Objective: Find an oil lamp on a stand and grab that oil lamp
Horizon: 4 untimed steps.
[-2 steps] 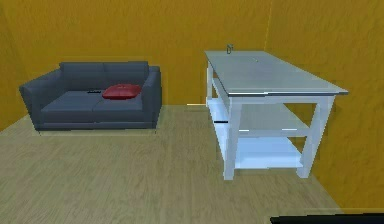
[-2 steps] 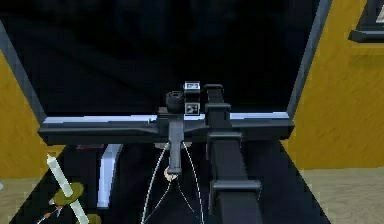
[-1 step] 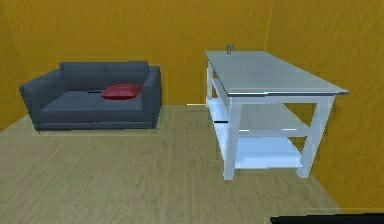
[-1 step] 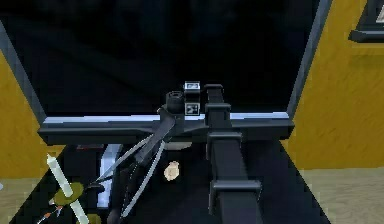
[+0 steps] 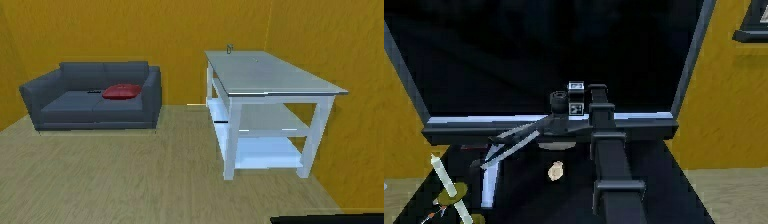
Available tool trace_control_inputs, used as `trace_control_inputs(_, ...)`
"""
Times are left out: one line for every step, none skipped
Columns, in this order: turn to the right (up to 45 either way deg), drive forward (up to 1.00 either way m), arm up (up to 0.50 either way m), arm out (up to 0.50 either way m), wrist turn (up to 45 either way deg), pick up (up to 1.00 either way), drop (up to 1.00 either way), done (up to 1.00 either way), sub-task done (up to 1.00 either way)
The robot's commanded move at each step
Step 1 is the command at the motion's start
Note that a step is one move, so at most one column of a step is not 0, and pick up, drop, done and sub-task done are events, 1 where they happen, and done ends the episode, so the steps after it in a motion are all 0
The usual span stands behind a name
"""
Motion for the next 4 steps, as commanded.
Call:
trace_control_inputs(0.0,0.00,0.00,0.00,45.0,0.00,0.00,0.00,0.00)
trace_control_inputs(0.0,0.00,0.00,0.00,24.0,0.00,0.00,0.00,0.00)
trace_control_inputs(0.0,0.00,-0.30,0.00,0.0,0.00,0.00,0.00,0.00)
trace_control_inputs(0.0,0.00,0.00,0.00,0.0,1.00,0.00,0.00,0.00)
